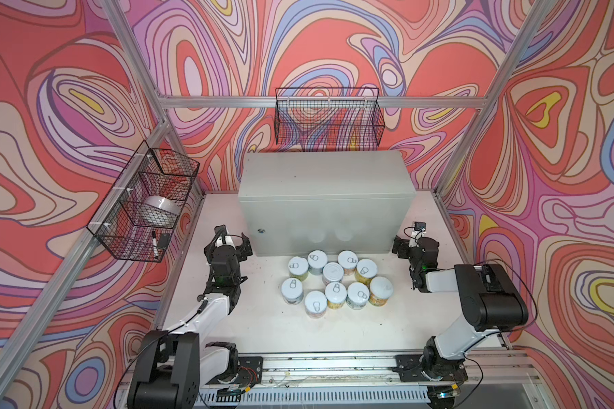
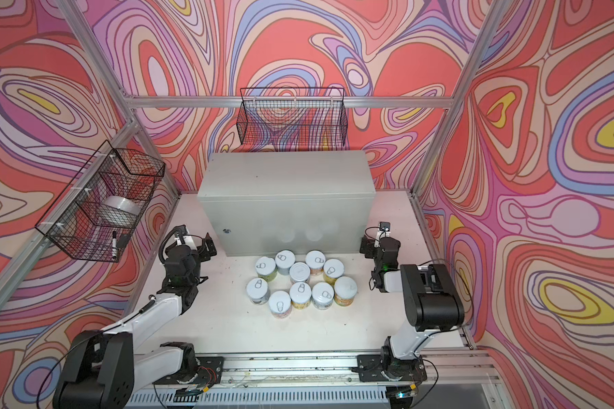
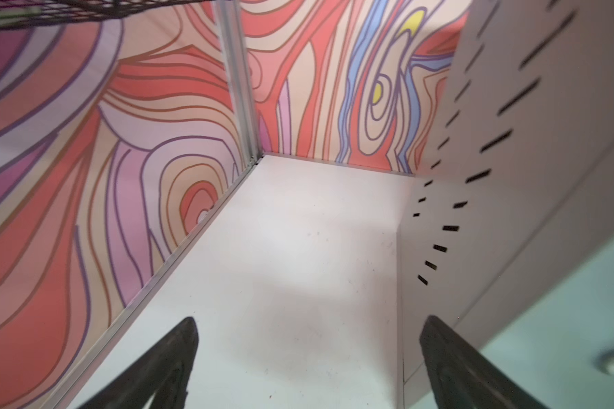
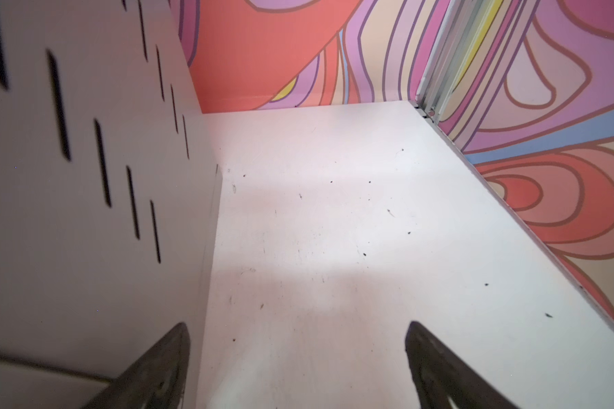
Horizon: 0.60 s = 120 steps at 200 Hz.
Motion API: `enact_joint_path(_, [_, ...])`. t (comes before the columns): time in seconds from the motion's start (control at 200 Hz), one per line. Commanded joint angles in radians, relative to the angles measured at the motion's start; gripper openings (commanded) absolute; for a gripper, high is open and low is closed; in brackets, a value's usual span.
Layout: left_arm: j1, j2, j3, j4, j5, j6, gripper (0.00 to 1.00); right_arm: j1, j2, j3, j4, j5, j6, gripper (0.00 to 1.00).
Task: Place and organize the canned foods onto the counter
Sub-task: 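Move the left gripper toward the cans while the right gripper reaches over them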
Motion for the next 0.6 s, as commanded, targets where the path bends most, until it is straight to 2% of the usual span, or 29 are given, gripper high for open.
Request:
enact_joint_path(0.0, [-0.020, -0.047, 0.077, -0.281, -0.112, -0.153, 1.00, 0.022, -0.129, 0.078, -0.133, 0.035, 0.030, 0.98])
enact_joint_path(0.025, [-0.030, -0.052, 0.105, -0.305, -0.111, -0.163, 1.00, 0.022, -0.153, 0.089, -0.165, 0.060, 0.084, 0.98])
enact_joint_path(0.065, [-0.049, -0.060, 0.140, -0.350, -0.095, -0.176, 1.00, 0.021, -0.172, 0.160, -0.332, 0.104, 0.164, 0.98])
enact_joint_path(0.16, [-0.098, -0.052, 0.197, -0.437, -0.084, -0.201, 1.00, 0.024, -0.149, 0.322, -0.640, 0.165, 0.278, 0.98])
enact_joint_path(0.305, [-0.136, -0.060, 0.265, -0.582, -0.038, -0.256, 1.00, 0.035, -0.251, 0.289, -0.689, 0.251, 0.355, 0.98])
enact_joint_path(0.451, [-0.140, -0.106, 0.275, -0.656, 0.076, -0.297, 1.00, 0.046, -0.327, 0.295, -0.840, 0.272, 0.399, 0.97])
enact_joint_path(0.531, [-0.140, -0.116, 0.311, -0.730, 0.118, -0.317, 1.00, 0.093, -0.385, 0.288, -0.910, 0.308, 0.407, 0.95])
enact_joint_path(0.596, [-0.146, -0.118, 0.350, -0.802, 0.126, -0.318, 1.00, 0.160, -0.428, 0.290, -0.978, 0.386, 0.408, 0.95])
